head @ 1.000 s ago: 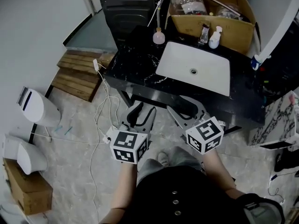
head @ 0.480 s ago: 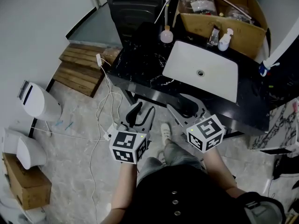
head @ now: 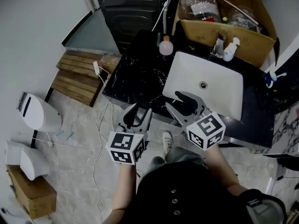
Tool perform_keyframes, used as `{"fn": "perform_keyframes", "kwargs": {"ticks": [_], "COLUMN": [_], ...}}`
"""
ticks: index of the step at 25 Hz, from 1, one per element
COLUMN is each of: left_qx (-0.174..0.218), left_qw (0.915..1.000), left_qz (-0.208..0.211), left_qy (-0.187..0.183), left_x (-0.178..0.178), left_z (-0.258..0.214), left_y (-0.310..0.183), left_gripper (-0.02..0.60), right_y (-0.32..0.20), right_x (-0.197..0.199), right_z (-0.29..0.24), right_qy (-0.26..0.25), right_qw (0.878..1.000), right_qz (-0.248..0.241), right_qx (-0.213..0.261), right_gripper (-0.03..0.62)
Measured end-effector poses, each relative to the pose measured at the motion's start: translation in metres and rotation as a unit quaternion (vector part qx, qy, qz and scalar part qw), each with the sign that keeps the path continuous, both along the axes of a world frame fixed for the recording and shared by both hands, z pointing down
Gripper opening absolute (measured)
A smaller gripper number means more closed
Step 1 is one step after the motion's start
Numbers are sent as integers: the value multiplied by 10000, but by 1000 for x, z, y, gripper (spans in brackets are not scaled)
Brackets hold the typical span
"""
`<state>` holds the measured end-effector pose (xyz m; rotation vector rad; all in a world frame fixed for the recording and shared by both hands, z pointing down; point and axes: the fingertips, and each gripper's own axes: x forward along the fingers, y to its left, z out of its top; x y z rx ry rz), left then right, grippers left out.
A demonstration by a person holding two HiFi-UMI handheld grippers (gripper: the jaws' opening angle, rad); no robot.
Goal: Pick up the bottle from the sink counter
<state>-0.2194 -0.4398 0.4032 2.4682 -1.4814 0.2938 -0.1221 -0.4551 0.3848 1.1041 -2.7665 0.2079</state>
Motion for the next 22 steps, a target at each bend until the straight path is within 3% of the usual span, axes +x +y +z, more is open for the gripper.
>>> {"fn": "perform_keyframes", "kwargs": {"ticks": [10, 22], "left_qx": [114, -47], "left_qw": [9999, 9999], "left_qz": [92, 155], "left_qy": [-37, 7], "left_x": [15, 29], "left_z": [-11, -1], "left_y": [-97, -145], "left_gripper": [170, 170], "right_y": [-94, -136], "right_x": [6, 14], "right_z": [1, 16], "right_qy": [-50, -98], "right_qw": [9999, 9997], "right_qz": [-120, -164], "right_qx": [27, -164], "right_gripper": [179, 181]}}
